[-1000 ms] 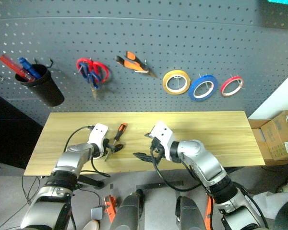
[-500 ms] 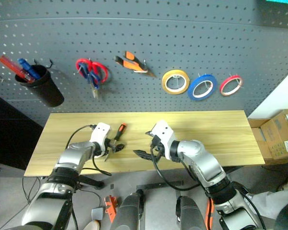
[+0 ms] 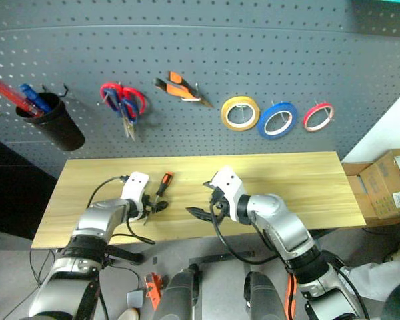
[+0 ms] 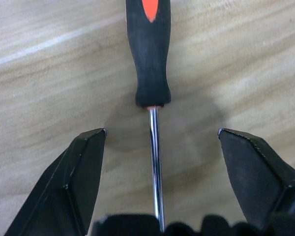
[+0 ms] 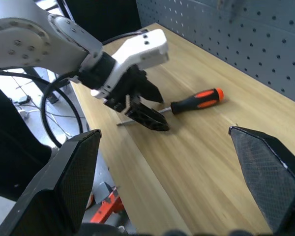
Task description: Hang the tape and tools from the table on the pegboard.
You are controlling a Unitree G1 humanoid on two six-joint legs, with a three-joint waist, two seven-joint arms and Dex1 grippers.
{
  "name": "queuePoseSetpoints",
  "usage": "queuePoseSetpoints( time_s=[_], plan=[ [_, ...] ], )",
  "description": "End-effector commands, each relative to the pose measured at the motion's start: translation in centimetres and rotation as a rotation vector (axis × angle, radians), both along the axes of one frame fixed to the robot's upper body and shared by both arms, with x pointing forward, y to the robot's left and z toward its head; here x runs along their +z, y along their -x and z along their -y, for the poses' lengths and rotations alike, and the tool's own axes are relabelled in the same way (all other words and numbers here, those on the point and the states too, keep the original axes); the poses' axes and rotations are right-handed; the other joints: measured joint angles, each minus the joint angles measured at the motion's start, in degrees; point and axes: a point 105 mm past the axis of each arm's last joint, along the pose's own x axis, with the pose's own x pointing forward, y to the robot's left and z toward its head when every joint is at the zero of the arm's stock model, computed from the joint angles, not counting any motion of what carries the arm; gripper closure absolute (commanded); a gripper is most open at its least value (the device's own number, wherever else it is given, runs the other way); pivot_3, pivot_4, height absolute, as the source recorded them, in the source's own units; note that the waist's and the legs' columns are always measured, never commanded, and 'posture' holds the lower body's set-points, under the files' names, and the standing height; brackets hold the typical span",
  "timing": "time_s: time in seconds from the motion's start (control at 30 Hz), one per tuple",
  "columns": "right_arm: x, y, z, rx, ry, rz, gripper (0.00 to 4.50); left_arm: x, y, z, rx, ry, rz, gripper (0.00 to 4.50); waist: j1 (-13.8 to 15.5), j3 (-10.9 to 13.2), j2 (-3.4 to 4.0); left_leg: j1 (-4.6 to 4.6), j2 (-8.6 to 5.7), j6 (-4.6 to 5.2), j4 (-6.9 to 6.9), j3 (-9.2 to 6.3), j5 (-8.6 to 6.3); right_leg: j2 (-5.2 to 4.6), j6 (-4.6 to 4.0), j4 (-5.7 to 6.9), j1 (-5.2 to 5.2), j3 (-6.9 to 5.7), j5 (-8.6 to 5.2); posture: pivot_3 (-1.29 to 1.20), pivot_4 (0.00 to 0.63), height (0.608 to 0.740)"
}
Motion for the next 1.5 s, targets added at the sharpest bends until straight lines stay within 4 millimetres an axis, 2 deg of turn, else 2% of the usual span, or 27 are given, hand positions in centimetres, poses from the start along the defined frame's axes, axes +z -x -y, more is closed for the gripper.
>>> queuePoseSetpoints(
  time_s=[0.03, 0.37, 0.47, 0.73, 1.0, 1.07, 1.2, 1.33, 1.4, 1.43, 1.5],
  plan=[
    [1.5, -0.4, 0.2, -0.011, -0.033, 0.051, 0.0, -0.9, -0.2, 0.3, -0.003, -0.008, -0.033, 0.61, -0.03, 0.02, 0.0, -0.01, -0.02, 0.0, 0.0, 0.0, 0.0, -0.02, 0.0, -0.01, 0.0, 0.0, 0.0, 0.07, 0.318, 0.74],
    [1.7, -0.5, 0.3, -0.021, -0.041, 0.053, 0.0, -0.7, -1.9, 0.8, -0.01, -0.022, -0.024, 0.61, -0.14, 0.28, 0.06, -0.04, -0.02, 0.0, -0.06, 0.01, 0.0, -0.01, 0.11, -0.04, -0.03, -0.02, 0.04, 0.06, 0.325, 0.74],
    [1.7, -0.6, 0.5, -0.029, -0.041, 0.058, 0.0, -0.7, -2.1, 0.7, -0.007, -0.025, -0.021, 1.18, -0.19, 0.38, 0.09, -0.04, -0.02, 0.0, -0.05, 0.03, 0.0, -0.01, 0.11, -0.04, -0.03, -0.01, 0.04, 0.06, 0.326, 0.74],
    [1.8, -0.8, 0.6, -0.033, -0.043, 0.061, 0.0, -0.7, -2.1, 0.5, -0.01, -0.019, -0.021, 3.9, -0.17, 0.56, 0.09, -0.04, -0.02, 0.0, -0.06, 0.02, 0.0, -0.02, 0.11, -0.04, -0.03, -0.02, 0.03, 0.07, 0.32, 0.74],
    [2.1, -1.0, 0.1, -0.011, -0.05, 0.078, 0.0, 0.0, -2.2, -1.4, 0.012, -0.071, 0.031, 3.97, -0.2, 0.57, 0.09, -0.04, -0.02, 0.0, -0.05, 0.02, 0.0, -0.01, 0.13, -0.04, -0.03, -0.03, 0.04, 0.08, 0.296, 0.74],
    [2.7, -1.0, 0.0, -0.005, -0.07, 0.083, 0.0, 0.9, -2.2, -1.4, -0.038, -0.104, 0.093, 3.97, -0.38, 0.56, 0.09, -0.04, -0.02, 0.0, -0.06, 0.02, 0.0, -0.01, 0.14, -0.04, -0.03, -0.03, 0.05, 0.09, 0.277, 0.74],
    [5.0, -0.7, 0.1, -0.012, -0.165, 0.092, 0.0, 4.5, -1.3, -1.6, -0.126, -0.187, 0.274, 3.97, -0.56, 0.56, 0.07, -0.14, 0.03, -0.03, -0.16, 0.03, -0.01, 0.02, 0.16, -0.03, -0.18, -0.03, 0.05, 0.11, 0.239, 0.74],
    [6.8, 0.1, 0.0, -0.017, -0.227, 0.088, 0.0, 8.2, 0.5, -3.9, -0.075, -0.412, 0.394, 3.97, -0.17, 0.54, 0.04, -0.18, 0.06, -0.11, -0.21, -0.05, -0.05, 0.02, 0.1, 0.0, -0.2, -0.13, 0.09, 0.13, 0.205, 0.74],
    [8.2, 0.3, -0.3, -0.02, -0.278, 0.089, 0.0, 11.0, 1.0, -5.2, 0.022, -0.449, 0.474, 3.97, 0.08, 0.49, -0.01, -0.17, 0.06, -0.12, -0.21, -0.07, -0.05, 0.02, 0.22, -0.01, -0.19, -0.16, 0.02, 0.14, 0.188, 0.74],
    [9.2, 0.4, -0.6, -0.018, -0.323, 0.086, 0.0, 12.9, 1.2, -5.9, 0.077, -0.481, 0.534, 3.97, 0.18, 0.4, -0.09, -0.18, 0.06, -0.13, -0.2, -0.06, -0.05, 0.02, 0.28, -0.03, -0.18, -0.16, -0.01, 0.18, 0.158, 0.74],
    [12.0, 1.0, -1.4, 0.01, -0.451, 0.084, 0.0, 17.8, 2.0, -6.9, 0.18, -0.567, 0.697, 3.97, 0.36, 0.21, -0.4, -0.18, 0.02, -0.15, -0.15, -0.03, -0.03, 0.0, 0.31, -0.04, -0.16, -0.14, 0.02, 0.21, 0.137, 0.74]
  ],
)
